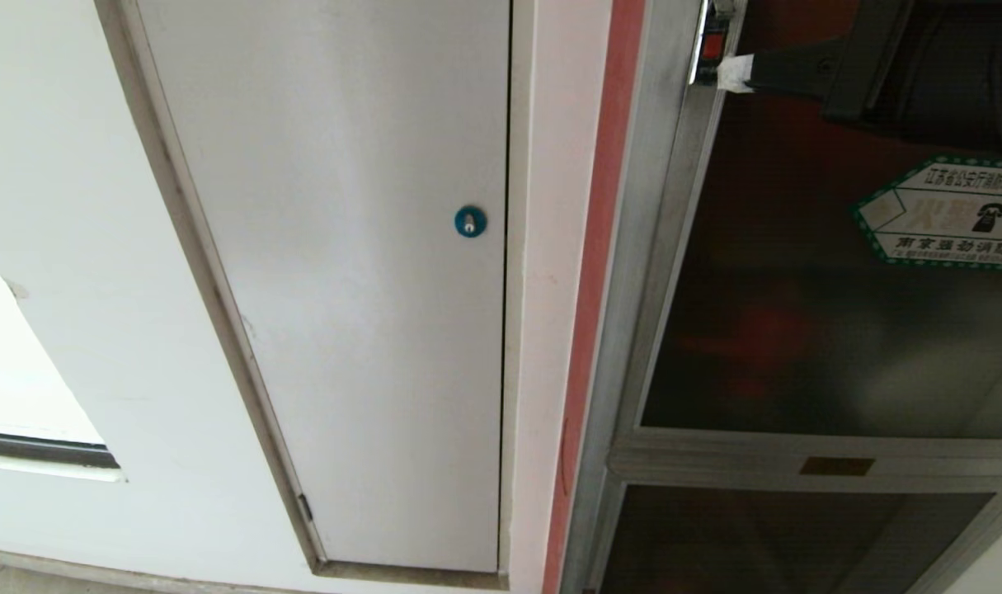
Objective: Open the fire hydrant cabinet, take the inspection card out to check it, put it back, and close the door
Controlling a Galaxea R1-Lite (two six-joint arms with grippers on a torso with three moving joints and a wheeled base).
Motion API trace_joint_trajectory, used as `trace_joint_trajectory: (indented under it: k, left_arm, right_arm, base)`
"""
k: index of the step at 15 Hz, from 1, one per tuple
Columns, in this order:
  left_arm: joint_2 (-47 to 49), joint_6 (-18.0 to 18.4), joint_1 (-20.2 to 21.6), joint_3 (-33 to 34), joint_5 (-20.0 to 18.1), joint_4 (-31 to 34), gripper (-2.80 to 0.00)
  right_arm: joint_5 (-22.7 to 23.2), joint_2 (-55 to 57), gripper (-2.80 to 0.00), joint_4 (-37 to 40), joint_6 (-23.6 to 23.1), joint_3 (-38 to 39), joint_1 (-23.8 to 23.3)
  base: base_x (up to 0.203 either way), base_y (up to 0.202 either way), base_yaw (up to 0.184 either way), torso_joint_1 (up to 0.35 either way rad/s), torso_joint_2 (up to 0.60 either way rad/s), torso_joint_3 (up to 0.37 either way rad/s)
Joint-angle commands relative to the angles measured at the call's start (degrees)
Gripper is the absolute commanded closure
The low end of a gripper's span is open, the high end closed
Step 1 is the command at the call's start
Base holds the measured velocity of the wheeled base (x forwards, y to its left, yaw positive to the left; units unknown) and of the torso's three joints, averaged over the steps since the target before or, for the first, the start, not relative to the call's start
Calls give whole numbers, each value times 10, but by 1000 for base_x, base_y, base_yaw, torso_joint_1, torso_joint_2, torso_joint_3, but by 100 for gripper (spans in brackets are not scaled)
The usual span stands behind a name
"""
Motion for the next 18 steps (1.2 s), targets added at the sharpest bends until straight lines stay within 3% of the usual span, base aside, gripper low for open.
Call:
trace_joint_trajectory:
  k: [1, 3, 6, 12, 13, 18]
  left_arm:
    - [0, 0, 0, 0, 0, 0, 0]
    - [0, 0, 0, 0, 0, 0, 0]
    - [0, 0, 0, 0, 0, 0, 0]
    - [0, 0, 0, 0, 0, 0, 0]
    - [0, 0, 0, 0, 0, 0, 0]
    - [1, 0, 0, 0, 0, 0, 0]
  right_arm:
    - [-97, -14, 0, -48, -3, 33, 53]
    - [-210, -13, 0, -146, -23, 83, 105]
    - [-310, 2, 0, -288, -89, 137, 115]
    - [-328, 12, 0, -478, -197, 252, 115]
    - [-318, 16, -280, -491, -205, 254, 112]
    - [-307, 55, -280, -562, -226, 244, 85]
  base:
    - [0, 0, 0, 0, 0, 0]
    - [0, 0, 0, 0, 0, 0]
    - [0, 0, 0, 0, 0, 0]
    - [0, 0, 0, 0, 0, 0]
    - [0, 0, 0, 0, 0, 0]
    - [0, 0, 0, 0, 0, 0]
